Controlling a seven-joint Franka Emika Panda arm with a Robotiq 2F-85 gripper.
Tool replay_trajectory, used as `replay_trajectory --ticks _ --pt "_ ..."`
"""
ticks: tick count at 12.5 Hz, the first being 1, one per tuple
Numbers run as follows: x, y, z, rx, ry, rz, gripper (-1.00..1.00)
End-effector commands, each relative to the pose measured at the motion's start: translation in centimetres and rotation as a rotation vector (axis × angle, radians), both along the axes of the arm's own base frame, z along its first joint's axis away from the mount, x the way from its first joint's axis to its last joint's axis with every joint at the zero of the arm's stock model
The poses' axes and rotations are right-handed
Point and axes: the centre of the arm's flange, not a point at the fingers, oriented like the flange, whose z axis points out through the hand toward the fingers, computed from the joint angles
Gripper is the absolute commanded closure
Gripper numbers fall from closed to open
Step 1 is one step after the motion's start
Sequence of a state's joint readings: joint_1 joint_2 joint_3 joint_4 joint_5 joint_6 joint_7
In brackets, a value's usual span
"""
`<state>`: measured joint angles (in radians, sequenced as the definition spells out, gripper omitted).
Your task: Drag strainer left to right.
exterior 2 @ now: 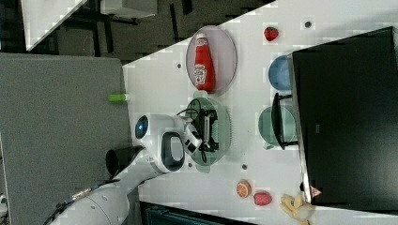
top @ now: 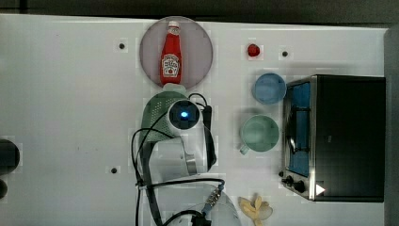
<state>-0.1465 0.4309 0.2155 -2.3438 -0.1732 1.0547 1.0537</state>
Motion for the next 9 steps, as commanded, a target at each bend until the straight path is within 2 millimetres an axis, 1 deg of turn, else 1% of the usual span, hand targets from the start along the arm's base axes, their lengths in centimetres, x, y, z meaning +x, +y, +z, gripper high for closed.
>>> replay_trajectory --ticks 1,4,9 --pt "0.4 -3.3 0.5 -0.010 -0.003 0.080 -1.00" --pt "0.4 -6.4 0.4 -0.027 0.001 0.071 -1.00" --pt "0.1 -11.0 0.4 -0.051 0.002 0.063 -1.00"
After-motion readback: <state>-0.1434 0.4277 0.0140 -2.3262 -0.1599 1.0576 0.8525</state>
